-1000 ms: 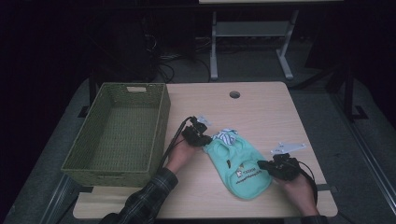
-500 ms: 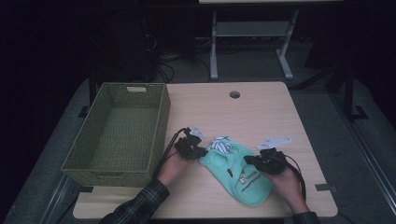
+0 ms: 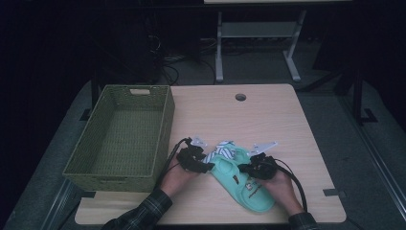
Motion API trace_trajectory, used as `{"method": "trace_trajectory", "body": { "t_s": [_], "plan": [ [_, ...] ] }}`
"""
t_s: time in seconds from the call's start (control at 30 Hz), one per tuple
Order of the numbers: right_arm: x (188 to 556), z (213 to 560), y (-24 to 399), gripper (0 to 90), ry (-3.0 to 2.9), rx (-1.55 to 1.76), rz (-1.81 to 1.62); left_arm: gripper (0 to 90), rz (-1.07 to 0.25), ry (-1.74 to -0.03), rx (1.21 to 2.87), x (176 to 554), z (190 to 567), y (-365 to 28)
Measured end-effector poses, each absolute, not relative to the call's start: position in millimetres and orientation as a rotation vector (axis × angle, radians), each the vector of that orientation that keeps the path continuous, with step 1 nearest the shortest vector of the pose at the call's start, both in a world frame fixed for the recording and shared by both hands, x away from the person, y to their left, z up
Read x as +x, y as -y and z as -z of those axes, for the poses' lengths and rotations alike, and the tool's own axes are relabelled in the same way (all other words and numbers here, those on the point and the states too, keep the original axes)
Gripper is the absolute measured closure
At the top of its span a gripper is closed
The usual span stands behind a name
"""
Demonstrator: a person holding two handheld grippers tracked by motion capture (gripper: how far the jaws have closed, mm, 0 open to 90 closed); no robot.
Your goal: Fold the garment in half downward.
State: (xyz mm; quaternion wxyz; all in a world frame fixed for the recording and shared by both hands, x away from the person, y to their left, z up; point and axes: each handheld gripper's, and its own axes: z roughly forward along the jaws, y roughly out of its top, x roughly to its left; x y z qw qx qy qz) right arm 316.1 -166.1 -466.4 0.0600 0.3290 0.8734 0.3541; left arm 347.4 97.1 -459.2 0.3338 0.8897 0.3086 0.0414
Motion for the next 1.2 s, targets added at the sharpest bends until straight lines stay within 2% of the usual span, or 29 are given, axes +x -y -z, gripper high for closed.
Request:
{"method": "trace_trajectory", "body": {
  "t_s": [0.17, 0.23, 0.47, 0.6, 1.2],
  "plan": [
    [315, 468, 167, 89.8, -2.630, 1.006, -1.098, 48.3, -0.122, -0.783, 2.317, 348, 461, -97],
    [315, 468, 167, 89.8, -2.628, 1.010, -1.102, 57.2, -0.130, -0.785, 2.315, 348, 461, -98],
    [314, 468, 167, 89.8, -2.623, 1.003, -1.095, 74.9, -0.126, -0.776, 2.314, 350, 461, -98],
    [314, 468, 167, 89.9, -2.623, 1.021, -1.107, 79.8, -0.113, -0.778, 2.314, 352, 461, -97],
    [318, 468, 166, 89.9, -2.625, 1.031, -1.099, 82.8, -0.135, -0.703, 2.151, 352, 421, -99]
  ]
}}
